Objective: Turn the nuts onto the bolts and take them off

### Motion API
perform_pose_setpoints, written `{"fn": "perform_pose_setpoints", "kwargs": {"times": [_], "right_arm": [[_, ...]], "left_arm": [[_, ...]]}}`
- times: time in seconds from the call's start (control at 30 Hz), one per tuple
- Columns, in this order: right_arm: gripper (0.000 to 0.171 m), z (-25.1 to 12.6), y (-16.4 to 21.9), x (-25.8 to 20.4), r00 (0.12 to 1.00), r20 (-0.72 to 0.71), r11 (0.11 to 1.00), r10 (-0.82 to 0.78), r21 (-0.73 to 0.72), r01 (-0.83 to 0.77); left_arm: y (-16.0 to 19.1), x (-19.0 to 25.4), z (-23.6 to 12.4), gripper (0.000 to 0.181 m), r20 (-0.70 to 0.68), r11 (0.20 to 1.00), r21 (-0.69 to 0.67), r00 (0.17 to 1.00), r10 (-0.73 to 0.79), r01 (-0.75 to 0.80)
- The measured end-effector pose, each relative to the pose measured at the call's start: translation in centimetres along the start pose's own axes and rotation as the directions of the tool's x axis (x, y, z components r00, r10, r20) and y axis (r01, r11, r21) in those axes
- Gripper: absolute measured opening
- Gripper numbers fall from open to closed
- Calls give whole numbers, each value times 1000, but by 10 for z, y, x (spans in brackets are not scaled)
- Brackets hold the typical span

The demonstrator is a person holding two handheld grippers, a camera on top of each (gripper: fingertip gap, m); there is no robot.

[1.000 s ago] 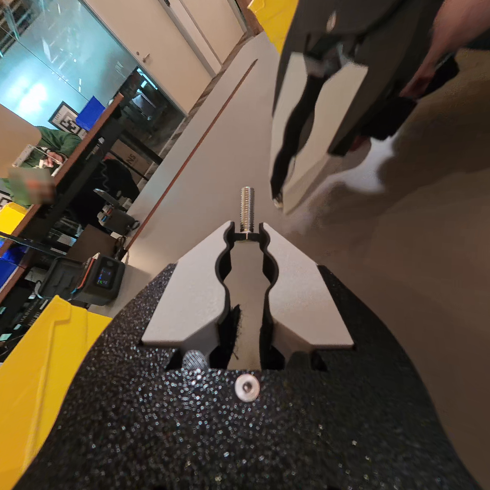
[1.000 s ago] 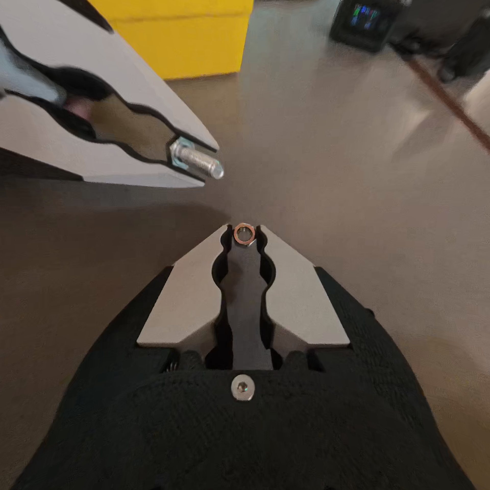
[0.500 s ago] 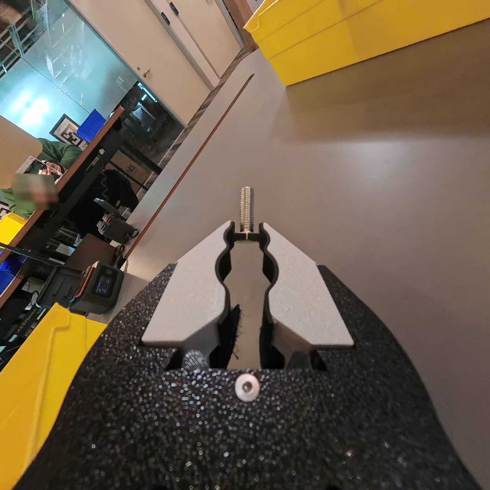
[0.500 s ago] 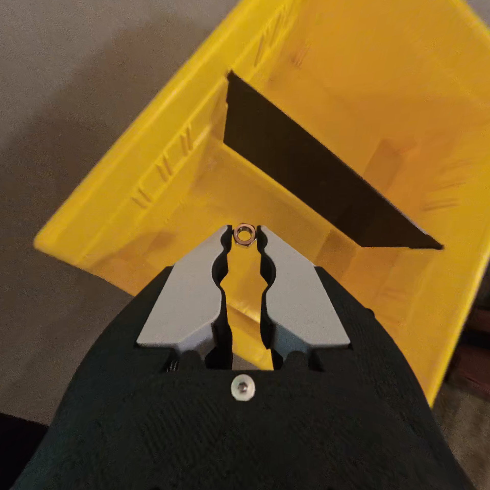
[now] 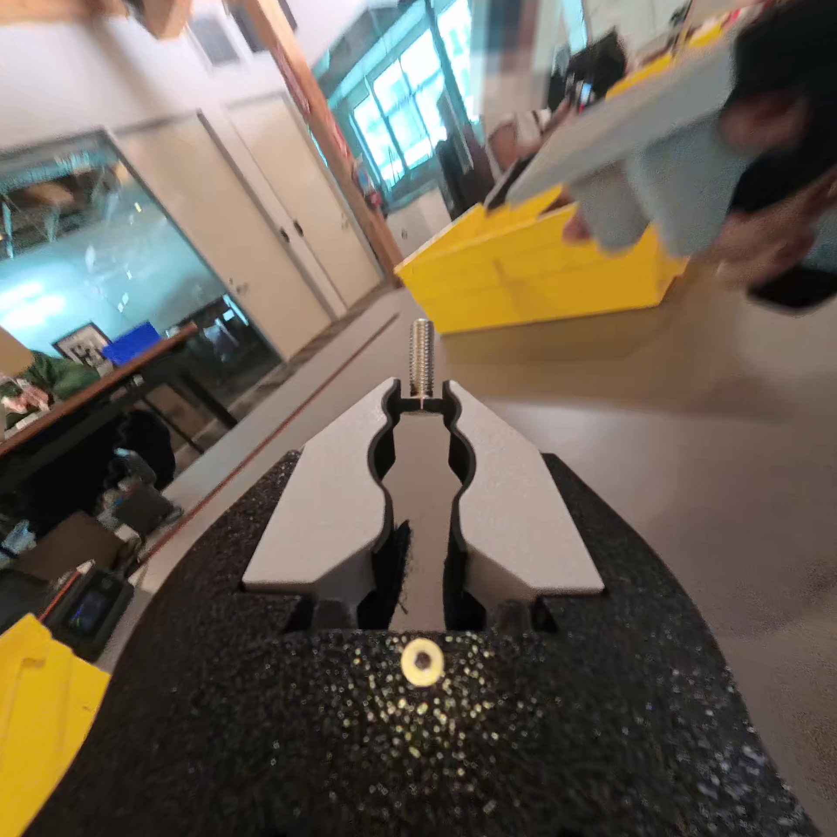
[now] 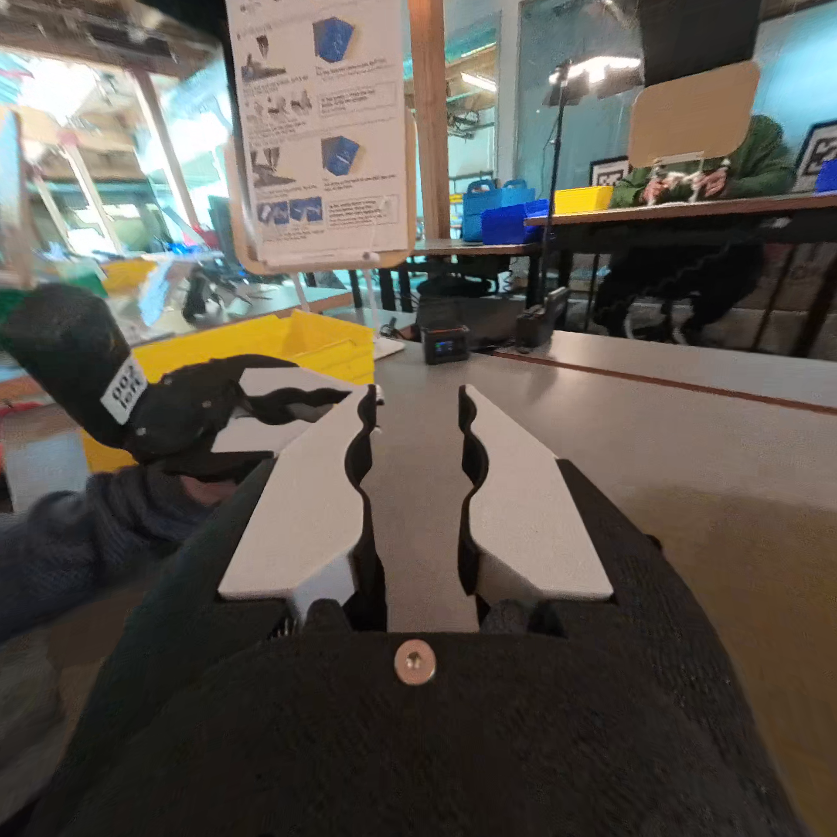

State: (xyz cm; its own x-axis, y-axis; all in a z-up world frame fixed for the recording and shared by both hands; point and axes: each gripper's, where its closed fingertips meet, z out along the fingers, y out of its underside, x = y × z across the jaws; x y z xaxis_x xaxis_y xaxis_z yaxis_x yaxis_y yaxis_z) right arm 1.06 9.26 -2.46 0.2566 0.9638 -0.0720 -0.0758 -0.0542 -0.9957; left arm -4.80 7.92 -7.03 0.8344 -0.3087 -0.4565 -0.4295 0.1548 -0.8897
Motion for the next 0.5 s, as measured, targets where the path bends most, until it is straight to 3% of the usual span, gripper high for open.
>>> {"fn": "perform_pose_setpoints", "kwargs": {"times": [0.1, 0.27, 0.33, 0.4, 0.5], "right_arm": [[36, 20, 14, -24, 981, 99, 985, 168, 29, -172], [38, 35, 27, -40, 929, 197, 947, 315, 0, -321], [31, 37, 26, -39, 914, 209, 934, 349, 6, -358], [9, 37, 27, -41, 905, 232, 930, 357, 7, -369], [8, 37, 29, -41, 909, 233, 936, 345, -16, -351]], "left_arm": [[-10, -2, -5, 16, 33, 998, 53, 999, 24, -26], [-19, 9, -5, 16, -11, 993, 99, 998, 62, -61], [-19, 13, -4, 16, -26, 992, 96, 996, 81, -79], [-19, 16, -3, 16, -38, 992, 97, 995, 87, -83], [-17, 19, -2, 17, -86, 994, 113, 996, 1, 9]]}}
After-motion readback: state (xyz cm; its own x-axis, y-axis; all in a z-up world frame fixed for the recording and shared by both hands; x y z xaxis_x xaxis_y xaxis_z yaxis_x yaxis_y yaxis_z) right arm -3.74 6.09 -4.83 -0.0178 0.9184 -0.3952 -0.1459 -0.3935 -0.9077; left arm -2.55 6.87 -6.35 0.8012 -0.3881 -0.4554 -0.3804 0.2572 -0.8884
